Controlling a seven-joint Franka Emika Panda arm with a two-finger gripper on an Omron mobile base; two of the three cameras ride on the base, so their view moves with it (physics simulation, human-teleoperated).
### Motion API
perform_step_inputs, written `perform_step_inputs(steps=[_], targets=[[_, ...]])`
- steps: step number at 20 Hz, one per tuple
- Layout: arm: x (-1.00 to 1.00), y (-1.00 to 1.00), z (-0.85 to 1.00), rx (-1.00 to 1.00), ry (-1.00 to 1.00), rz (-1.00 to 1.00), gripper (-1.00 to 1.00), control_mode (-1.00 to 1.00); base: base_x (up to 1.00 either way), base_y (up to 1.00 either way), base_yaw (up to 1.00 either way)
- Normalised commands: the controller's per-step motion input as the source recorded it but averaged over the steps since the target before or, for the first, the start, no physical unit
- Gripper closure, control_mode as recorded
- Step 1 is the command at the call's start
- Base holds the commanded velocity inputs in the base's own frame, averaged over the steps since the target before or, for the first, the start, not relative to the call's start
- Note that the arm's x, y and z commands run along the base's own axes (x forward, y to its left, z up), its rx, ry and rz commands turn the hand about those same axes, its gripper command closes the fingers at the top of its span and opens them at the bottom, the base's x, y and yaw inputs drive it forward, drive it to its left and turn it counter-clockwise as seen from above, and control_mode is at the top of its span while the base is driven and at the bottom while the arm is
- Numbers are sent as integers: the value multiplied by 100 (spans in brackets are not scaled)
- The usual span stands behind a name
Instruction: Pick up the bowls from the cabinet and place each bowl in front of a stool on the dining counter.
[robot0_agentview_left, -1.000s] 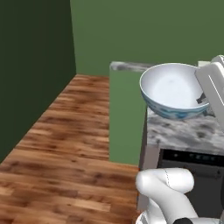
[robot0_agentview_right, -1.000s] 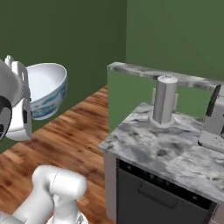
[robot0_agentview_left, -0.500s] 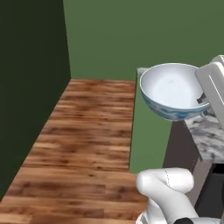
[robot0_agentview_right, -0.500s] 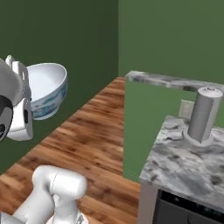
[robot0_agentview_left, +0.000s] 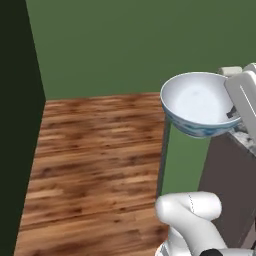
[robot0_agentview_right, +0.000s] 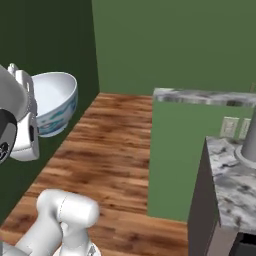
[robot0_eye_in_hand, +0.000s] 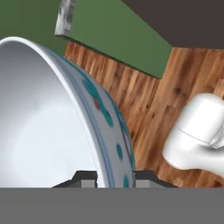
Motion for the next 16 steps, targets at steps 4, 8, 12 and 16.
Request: perform_step_inputs(steps=[4, 8, 12, 16], targets=[[0, 0, 0, 0, 0, 0, 100, 100, 75, 100, -54], [0, 0, 0, 0, 0, 0, 100, 100, 81, 100, -52], [0, 0, 0, 0, 0, 0, 100, 100, 100, 100, -41], [0, 0, 0, 0, 0, 0, 100, 100, 100, 100, -40]])
